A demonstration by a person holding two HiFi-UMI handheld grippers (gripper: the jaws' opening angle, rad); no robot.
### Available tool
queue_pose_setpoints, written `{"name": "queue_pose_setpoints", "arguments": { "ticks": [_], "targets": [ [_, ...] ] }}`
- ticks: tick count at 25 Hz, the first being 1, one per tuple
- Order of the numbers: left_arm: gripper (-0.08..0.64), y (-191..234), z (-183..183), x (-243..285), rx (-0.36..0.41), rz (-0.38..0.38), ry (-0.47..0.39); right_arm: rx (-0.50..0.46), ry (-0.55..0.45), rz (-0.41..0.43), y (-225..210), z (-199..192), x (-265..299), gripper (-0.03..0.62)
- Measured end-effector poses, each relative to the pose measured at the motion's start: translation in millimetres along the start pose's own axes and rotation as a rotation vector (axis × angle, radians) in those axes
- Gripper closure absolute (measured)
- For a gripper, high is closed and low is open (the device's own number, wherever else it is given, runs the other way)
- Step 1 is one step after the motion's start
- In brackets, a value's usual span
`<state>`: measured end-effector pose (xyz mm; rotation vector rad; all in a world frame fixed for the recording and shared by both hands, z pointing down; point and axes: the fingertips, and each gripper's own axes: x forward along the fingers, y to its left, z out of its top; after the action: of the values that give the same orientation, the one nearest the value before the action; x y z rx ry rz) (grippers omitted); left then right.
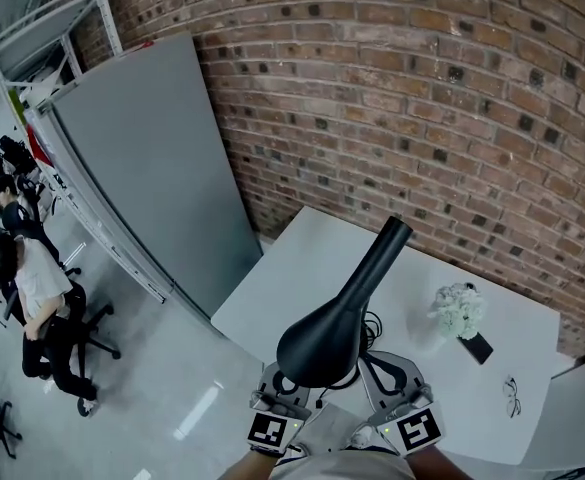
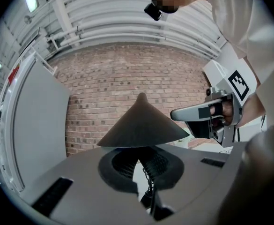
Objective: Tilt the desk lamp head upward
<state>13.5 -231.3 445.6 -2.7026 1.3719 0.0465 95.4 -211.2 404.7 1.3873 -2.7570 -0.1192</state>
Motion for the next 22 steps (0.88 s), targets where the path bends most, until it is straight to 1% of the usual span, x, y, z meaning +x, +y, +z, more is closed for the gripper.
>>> {"name": "queue_pose_setpoints", "arguments": {
  "ticks": [3, 9, 12, 18, 22],
  "targets": [
    [0.554, 1.5, 5.9, -2.2, 0.004, 0.003, -0.008, 0.005, 0.002, -0.005, -3.3, -0.7, 1.7, 0.575],
    [0.554, 1.4, 18.7, -7.1, -0.015, 0.008, -0.026, -0.002, -0.006, -0.008, -7.0, -0.8, 1.2, 0.575],
    [0.554, 2.2, 22.7, -7.5, -0.022, 0.007, -0.026, -0.032, 0.003, -0.006, -10.1, -3.1, 1.6, 0.575],
    [0.554, 3.8, 36.7, -12.6, -0.012, 0.006, -0.041, -0.042, -0.008, 0.008, -3.8, -1.5, 4.2, 0.575],
    [0.554, 1.4, 48.0, -14.0, 0.022, -0.011, -0.058, -0.039, -0.007, 0.015, -1.7, 0.7, 9.5, 0.575]
  ]
}}
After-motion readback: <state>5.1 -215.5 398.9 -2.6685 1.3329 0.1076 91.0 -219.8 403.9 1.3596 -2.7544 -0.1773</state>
